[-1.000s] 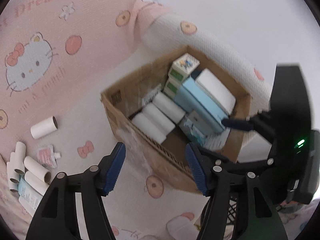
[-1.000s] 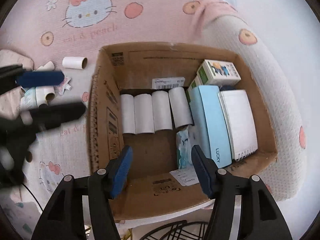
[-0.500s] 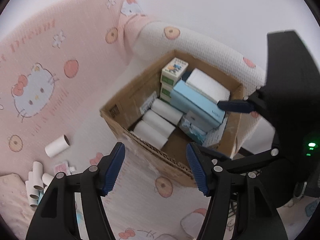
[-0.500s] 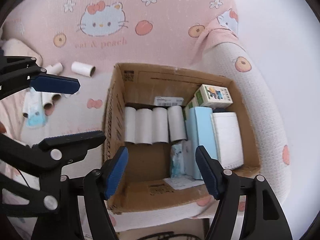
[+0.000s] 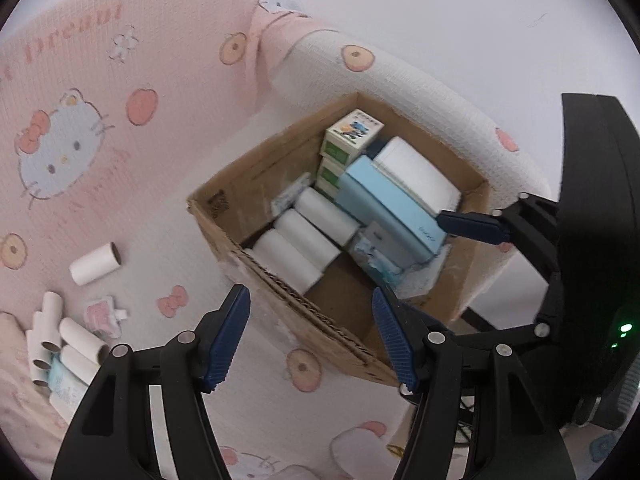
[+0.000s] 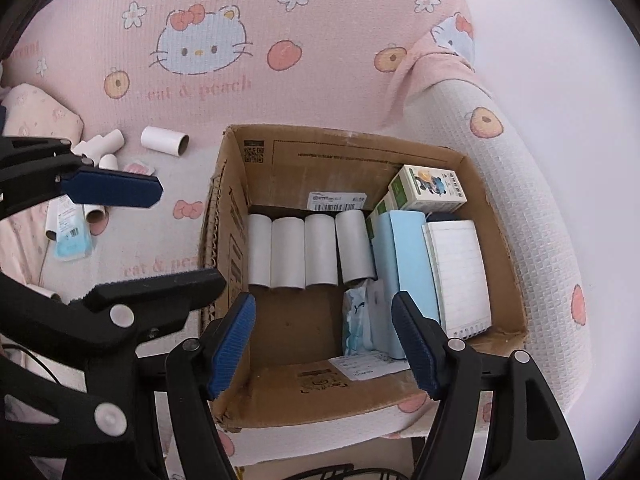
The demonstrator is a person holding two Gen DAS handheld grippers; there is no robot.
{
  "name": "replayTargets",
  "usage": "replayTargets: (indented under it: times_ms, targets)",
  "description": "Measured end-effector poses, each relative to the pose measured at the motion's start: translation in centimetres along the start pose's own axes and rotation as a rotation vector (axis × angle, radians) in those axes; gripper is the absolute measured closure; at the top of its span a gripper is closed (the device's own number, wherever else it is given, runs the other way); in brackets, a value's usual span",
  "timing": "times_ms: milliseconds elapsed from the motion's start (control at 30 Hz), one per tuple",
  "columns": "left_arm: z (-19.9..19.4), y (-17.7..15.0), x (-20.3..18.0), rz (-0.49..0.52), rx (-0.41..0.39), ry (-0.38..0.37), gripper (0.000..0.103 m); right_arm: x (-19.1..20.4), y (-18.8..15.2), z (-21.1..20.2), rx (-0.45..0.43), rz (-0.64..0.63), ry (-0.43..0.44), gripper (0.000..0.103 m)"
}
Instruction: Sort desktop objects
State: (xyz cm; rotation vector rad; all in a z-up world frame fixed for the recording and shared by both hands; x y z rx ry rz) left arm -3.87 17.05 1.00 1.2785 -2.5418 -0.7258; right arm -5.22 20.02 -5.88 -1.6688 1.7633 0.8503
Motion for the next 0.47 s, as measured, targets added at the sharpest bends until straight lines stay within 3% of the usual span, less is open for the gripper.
replayTargets:
  times_ms: [67, 133, 333, 467]
  targets:
    - [0.0, 0.0, 0.1, 0.007, -0.007, 0.059, 0.035, 0.0, 0.1, 0.1, 0.004, 0.004, 0.007, 0.034]
    - [0.0, 0.0, 0.5, -0.008, -0.019, 0.105, 0.027, -0.1, 0.3, 0.0, 0.002, 0.017, 0.016, 0.034]
    - [-0.3, -0.2, 1.9, -0.104, -0.059, 0.072, 0.024, -0.2, 0.4, -0.4, -0.004, 0.031, 0.033, 0.034]
    - [-0.4, -0.1, 1.6, -0.080, -0.053, 0.068, 0.024, -0.2, 0.3, -0.5, -0.002, 0.029, 0.024, 0.034]
Point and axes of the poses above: each gripper's, at about its wrist camera, not at the fingertips, and z roughly the way its jaws point, x to its left, y to its top, the point moved 1 cm from there along z, roughly the way its jaws point, and after that the axes turned 13 degrees about z, right-handed, at the moved point
